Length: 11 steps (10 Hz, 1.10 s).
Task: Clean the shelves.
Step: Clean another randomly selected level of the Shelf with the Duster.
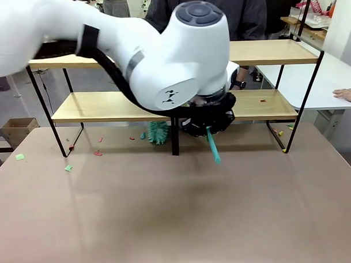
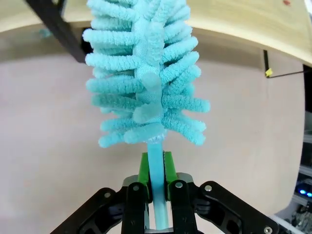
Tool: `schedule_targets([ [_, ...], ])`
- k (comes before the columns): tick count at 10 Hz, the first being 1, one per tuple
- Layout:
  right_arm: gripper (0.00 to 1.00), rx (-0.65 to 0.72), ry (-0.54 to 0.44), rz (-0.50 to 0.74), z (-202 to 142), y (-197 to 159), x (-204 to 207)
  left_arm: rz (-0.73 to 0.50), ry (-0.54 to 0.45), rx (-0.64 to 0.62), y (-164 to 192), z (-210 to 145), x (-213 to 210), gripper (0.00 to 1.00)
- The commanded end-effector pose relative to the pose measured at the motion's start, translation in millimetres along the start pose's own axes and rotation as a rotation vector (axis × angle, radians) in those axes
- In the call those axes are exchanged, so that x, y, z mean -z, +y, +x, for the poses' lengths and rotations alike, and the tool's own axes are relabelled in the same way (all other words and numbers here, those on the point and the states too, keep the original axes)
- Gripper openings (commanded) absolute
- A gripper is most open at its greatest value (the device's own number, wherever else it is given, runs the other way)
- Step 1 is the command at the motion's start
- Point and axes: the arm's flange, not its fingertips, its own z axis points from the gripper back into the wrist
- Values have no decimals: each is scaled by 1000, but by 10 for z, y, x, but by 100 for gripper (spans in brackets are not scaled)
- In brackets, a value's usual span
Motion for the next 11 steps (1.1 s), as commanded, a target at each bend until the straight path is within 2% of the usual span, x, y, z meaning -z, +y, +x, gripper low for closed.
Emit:
schedule_targets([
  [1,100,-9,-4,1,-1,-14,-5,-23,39,52,-220,165,26,13],
  [4,100,-9,-4,1,-1,-14,-5,-128,82,188,-314,189,-1,13],
  [7,100,-9,-4,1,-1,-14,-5,-205,283,419,-302,174,-5,13],
  [9,100,-9,-4,1,-1,-14,-5,-266,294,539,-265,172,-60,13],
  [11,100,-9,-4,1,-1,-14,-5,-293,277,567,-264,213,-77,13],
])
